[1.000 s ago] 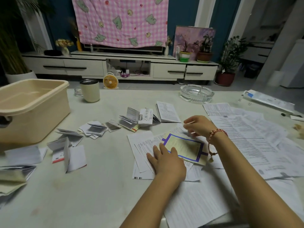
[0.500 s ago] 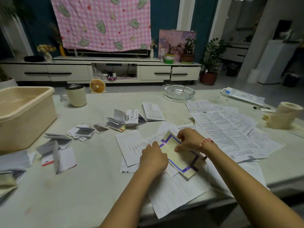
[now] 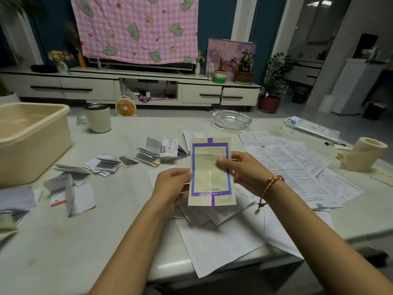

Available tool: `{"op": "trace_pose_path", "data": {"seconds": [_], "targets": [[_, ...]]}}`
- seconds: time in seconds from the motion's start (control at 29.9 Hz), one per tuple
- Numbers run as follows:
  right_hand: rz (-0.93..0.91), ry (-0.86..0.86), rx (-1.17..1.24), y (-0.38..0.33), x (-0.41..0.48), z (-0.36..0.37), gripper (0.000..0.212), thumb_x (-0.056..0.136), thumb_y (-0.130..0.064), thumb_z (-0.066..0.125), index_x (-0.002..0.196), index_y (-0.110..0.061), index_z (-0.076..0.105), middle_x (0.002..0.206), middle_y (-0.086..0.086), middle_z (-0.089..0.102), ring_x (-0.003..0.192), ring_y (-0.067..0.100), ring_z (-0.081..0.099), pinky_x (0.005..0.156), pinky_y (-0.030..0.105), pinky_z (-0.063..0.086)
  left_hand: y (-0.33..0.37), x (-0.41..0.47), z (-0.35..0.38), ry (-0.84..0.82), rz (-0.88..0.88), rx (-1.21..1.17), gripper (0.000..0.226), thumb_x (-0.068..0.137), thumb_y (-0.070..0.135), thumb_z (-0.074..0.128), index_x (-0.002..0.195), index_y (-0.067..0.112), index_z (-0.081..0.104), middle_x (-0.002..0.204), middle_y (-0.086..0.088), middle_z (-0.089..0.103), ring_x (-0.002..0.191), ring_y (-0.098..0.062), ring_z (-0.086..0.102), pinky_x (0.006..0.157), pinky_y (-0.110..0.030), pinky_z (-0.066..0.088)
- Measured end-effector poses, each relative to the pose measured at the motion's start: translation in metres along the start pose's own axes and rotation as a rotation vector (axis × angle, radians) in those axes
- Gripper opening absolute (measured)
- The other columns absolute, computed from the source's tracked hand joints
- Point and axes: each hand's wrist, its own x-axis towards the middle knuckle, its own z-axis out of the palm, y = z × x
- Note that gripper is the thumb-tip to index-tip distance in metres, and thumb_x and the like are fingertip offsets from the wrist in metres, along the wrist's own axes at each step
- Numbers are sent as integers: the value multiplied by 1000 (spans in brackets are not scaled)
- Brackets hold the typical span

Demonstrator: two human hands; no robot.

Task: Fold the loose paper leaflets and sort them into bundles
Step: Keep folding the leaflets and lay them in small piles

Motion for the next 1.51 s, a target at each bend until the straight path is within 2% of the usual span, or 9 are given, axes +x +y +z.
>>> {"op": "trace_pose_path", "data": {"seconds": [0.23, 0.44, 0.54, 0.67, 0.8, 0.94, 1.17, 1.34, 1.51], "targets": [[-28, -100, 21, 6, -1, 12, 26, 85, 8, 55, 103, -10, 61, 110, 11, 65, 104, 27, 62, 88, 42, 53, -3, 3, -3, 28, 53, 9, 9, 93, 7, 54, 91, 11, 61, 75, -5, 66, 59, -14, 62, 41, -17, 48], [-143, -28, -58, 7, -7, 24, 22, 83, 11, 56, 70, -2, 69, 88, 1, 69, 79, 13, 65, 58, 20, 53, -1, 5, -2, 32, -50, -223, 28, 99, 29, 43, 82, 12, 58, 76, -6, 66, 63, -19, 62, 47, -22, 50], [-238, 16, -164, 9, -8, 29, 34, 81, 15, 54, 62, -8, 70, 84, -3, 69, 76, 7, 64, 58, 16, 50, -2, 4, -1, -62, -99, -198, 24, 93, 36, 54, 93, 14, 63, 89, -6, 69, 81, -22, 66, 67, -34, 56], [-195, 1, -213, 7, -6, 30, 42, 86, 10, 39, 80, -15, 72, 90, -1, 67, 80, 12, 59, 66, 22, 49, -6, 4, 2, 29, -10, -56, 8, 90, 12, 60, 96, 8, 61, 80, -3, 63, 69, -15, 59, 61, -26, 50], [-111, 53, -24, 1, -5, 28, 32, 90, 3, 38, 99, -11, 65, 83, 6, 64, 66, 18, 58, 58, 25, 51, -5, 2, 0, 80, 40, -99, 8, 93, 13, 55, 86, 14, 60, 77, 1, 61, 65, -13, 58, 48, -21, 51], [-95, 18, 57, 3, -6, 35, 17, 90, -3, 50, 89, -8, 67, 79, 6, 64, 65, 17, 58, 59, 26, 51, -9, 11, 1, 153, 56, -126, 21, 95, 16, 50, 74, 16, 54, 82, -8, 56, 77, -21, 53, 71, -30, 44], [-190, 68, -217, 20, -8, 58, 17, 84, -15, 66, 99, -15, 57, 90, -1, 60, 83, 13, 57, 63, 19, 47, -10, 14, 12, 89, -70, -296, 25, 96, 24, 47, 109, 10, 63, 110, -15, 65, 105, -32, 59, 100, -47, 44], [-118, 76, -217, 24, -5, 60, 20, 85, -17, 66, 98, -13, 52, 86, 1, 57, 71, 11, 54, 60, 19, 43, -11, 16, 13, 41, -143, -376, 26, 97, 29, 45, 94, 10, 63, 105, -14, 65, 96, -29, 61, 99, -45, 45], [-73, 43, -176, 20, -3, 53, 16, 86, -14, 65, 75, -12, 52, 64, -4, 54, 56, 7, 49, 56, 20, 43, -7, 14, 11, -20, -145, -491, 45, 98, 44, 38, 111, 9, 64, 93, -10, 67, 74, -23, 62, 72, -37, 52]]}}
